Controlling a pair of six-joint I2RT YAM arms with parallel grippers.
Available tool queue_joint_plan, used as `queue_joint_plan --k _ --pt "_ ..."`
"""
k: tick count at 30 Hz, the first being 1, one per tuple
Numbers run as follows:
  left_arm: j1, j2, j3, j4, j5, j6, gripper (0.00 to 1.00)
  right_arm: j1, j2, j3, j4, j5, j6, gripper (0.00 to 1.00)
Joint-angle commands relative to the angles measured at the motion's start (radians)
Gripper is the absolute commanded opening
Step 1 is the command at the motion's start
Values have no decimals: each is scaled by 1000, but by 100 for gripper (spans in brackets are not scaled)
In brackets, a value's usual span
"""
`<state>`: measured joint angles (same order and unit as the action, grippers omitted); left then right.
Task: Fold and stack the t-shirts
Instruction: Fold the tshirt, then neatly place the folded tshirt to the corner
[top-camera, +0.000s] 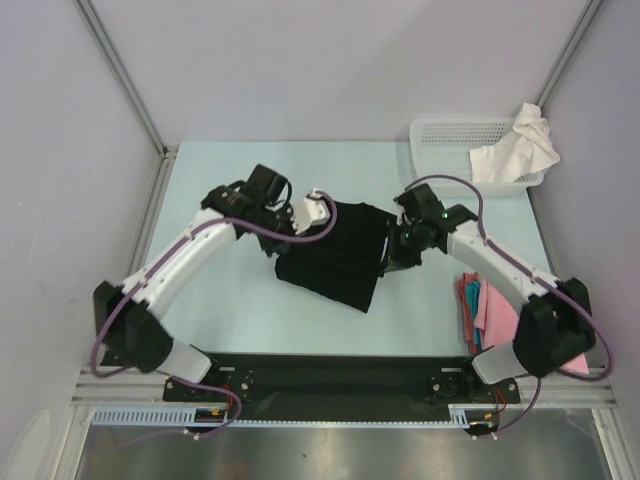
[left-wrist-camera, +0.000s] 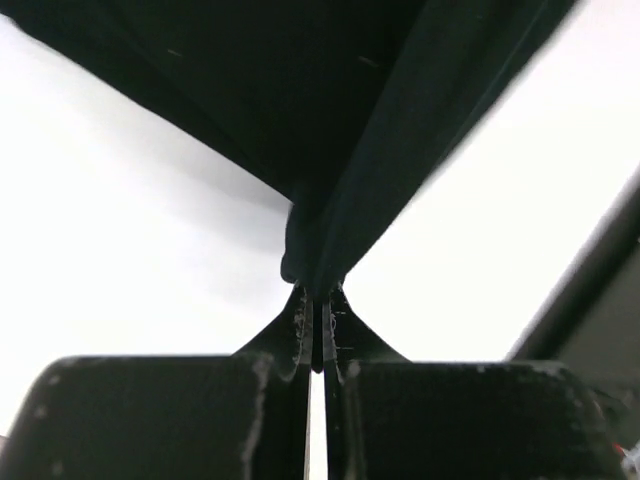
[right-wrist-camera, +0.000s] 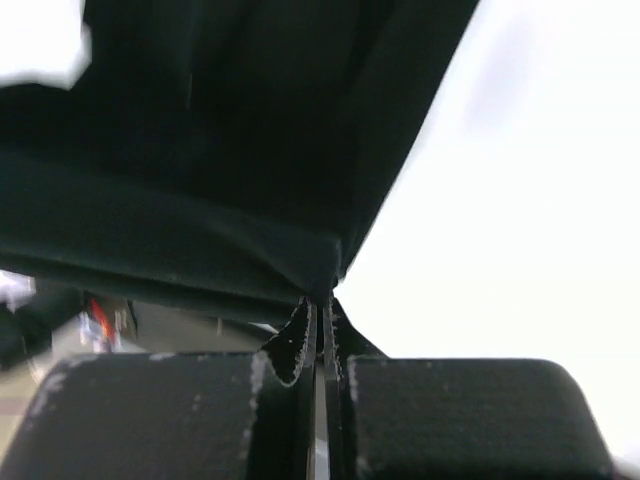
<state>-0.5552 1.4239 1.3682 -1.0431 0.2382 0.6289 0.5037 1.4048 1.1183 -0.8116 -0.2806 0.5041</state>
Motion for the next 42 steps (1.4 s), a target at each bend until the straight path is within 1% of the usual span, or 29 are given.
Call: queue_joint_plan --k 1,2,3,4,5,7,8,9,11,12,17,18,19,20,21,22,23,24,25,26,27,28,30,32,33,34,37,38,42 --pt "86 178 144 94 -83 18 0 -126 151 122 21 50 -157 0" --pt "95 226 235 95 -97 15 0 -142 193 186 25 57 -182 0" --pt "106 316 285 95 -103 12 0 -161 229 217 43 63 -191 0" --pt "112 360 330 101 -111 6 0 -177 299 239 51 61 -197 0" --pt "118 403 424 109 -115 2 0 -212 328 257 55 55 -200 0" --pt "135 527 524 120 -138 -11 0 -243 394 308 83 50 -199 0" --pt "141 570 620 108 -146 -12 0 -264 413 325 95 43 -194 0" --pt "143 643 664 97 -154 -9 0 -271 430 351 121 38 -187 0" --pt "144 703 747 86 -160 -3 0 -278 486 386 127 50 -180 0" --pt "144 746 759 87 -166 2 0 -278 503 400 129 54 -180 0" --pt "144 816 775 140 -184 2 0 -290 583 459 163 63 -156 0" --pt "144 829 775 152 -192 -3 1 -294 591 465 169 66 -153 2" --pt "144 837 773 179 -210 -11 3 -294 600 478 170 84 -144 7" --pt "144 842 772 199 -223 -17 10 -297 606 482 176 101 -139 30" --pt "144 852 769 230 -235 -43 40 -306 611 482 196 121 -131 42" --pt "144 856 758 308 -305 -61 50 -312 606 483 210 177 -113 49" --pt "146 857 752 362 -345 -84 70 -317 600 483 241 205 -105 56" --pt "149 857 744 412 -381 -137 85 -320 571 483 258 228 -99 57" --pt "155 856 744 481 -413 -161 87 -317 551 485 276 247 -98 57" --pt "176 851 755 486 -409 -191 88 -314 530 476 305 251 -99 58" --pt "192 846 773 476 -383 -265 89 -297 476 466 318 259 -105 59" --pt "224 839 795 427 -294 -302 89 -288 455 454 325 274 -122 60" --pt "257 776 758 396 -165 -392 89 -269 407 388 328 279 -157 62" --pt "288 681 594 419 -50 -423 89 -260 362 319 341 265 -156 63" --pt "288 653 532 436 -42 -426 88 -258 355 255 341 247 -121 63" --pt "287 620 419 462 -33 -420 87 -255 353 227 351 200 -105 64" --pt "279 521 290 479 7 -413 86 -229 353 140 393 163 -39 82" --pt "279 503 220 483 16 -413 86 -222 353 114 444 140 -26 89" --pt "281 393 86 480 32 -390 87 -218 410 64 543 67 42 92"
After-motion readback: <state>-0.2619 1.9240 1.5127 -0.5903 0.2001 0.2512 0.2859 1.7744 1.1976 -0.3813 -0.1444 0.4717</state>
